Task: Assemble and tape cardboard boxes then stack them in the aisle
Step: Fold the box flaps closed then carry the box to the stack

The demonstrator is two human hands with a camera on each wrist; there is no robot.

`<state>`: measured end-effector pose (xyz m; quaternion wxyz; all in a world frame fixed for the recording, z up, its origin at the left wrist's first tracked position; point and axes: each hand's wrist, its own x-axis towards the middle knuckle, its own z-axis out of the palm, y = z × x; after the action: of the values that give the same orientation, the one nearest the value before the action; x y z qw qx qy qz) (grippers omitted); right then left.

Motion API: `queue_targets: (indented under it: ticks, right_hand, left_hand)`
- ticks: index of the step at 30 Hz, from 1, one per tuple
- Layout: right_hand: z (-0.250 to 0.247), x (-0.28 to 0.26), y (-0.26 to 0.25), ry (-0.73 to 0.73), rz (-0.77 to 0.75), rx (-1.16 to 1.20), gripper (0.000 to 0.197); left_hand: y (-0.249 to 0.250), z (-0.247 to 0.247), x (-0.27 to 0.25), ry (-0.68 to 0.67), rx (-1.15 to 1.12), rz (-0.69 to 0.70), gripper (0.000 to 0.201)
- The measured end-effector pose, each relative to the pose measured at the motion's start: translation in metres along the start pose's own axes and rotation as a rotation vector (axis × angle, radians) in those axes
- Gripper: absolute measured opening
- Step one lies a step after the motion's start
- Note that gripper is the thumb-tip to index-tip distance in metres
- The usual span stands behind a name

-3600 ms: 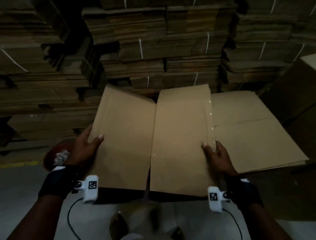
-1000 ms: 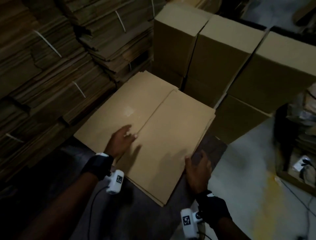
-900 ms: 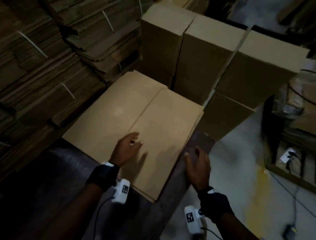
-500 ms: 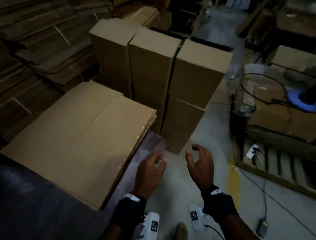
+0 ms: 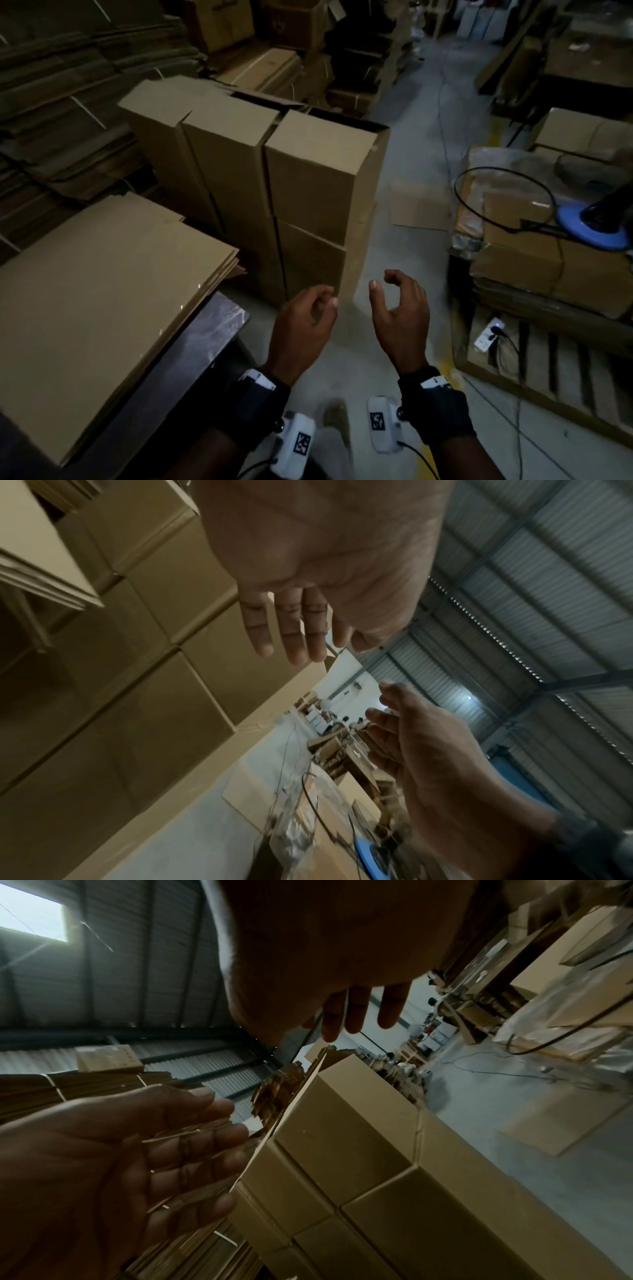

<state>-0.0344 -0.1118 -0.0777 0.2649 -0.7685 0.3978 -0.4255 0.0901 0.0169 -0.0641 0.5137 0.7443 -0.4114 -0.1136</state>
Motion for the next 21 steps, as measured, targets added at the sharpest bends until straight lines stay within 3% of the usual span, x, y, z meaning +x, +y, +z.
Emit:
queue_targets:
  ticks: [5, 11, 21]
  right_hand:
    - [0.007, 0.084, 0.044, -0.045, -0.047, 0.035, 0.046]
    - [0.01, 0.192, 0.095, -0.113, -0.118, 0.063, 0.041]
    - [0.049, 0.366, 0.141, -0.239, -0.174, 0.129, 0.042]
  left_hand:
    - [0.003, 0.051, 0.06, 0.079, 0.011, -0.03, 0.028]
    - [0.019, 0.102, 0.149, 0.246, -0.003, -0.084, 0.027]
    - [0.034, 0.118, 0.241, 0.565, 0.051, -0.088, 0.026]
